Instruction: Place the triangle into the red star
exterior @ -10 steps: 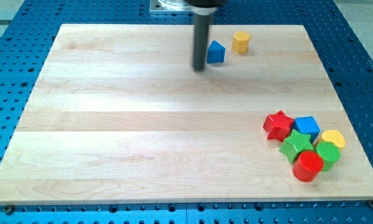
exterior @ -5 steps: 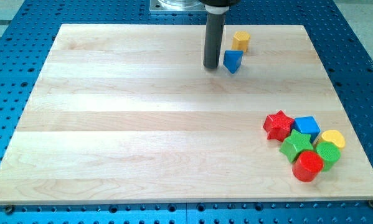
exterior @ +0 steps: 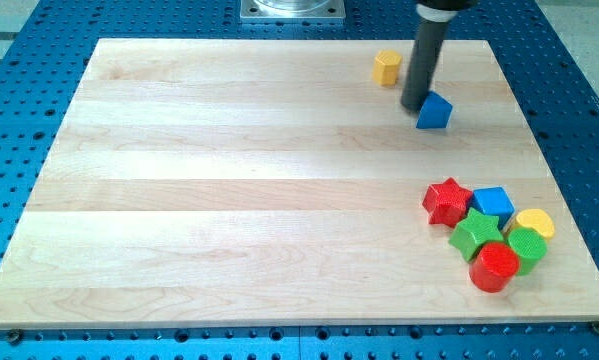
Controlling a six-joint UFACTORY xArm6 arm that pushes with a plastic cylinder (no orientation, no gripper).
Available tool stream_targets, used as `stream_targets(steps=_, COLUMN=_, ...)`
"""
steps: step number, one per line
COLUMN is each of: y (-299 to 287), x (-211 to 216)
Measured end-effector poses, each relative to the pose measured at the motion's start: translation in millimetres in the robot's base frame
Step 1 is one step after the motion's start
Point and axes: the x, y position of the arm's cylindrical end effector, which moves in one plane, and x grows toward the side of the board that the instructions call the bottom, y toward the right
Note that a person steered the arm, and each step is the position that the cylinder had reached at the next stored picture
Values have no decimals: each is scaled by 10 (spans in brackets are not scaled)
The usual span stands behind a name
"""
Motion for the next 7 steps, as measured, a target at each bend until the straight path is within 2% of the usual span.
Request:
stream_targets(steps=1, y=240, x=599)
stream_targets(steps=3, y=495, x=438)
stream_targets(steps=4, y=733, x=613)
stream_targets(steps=6, y=155, x=1276)
stream_targets(steps=7, y=81, x=1241)
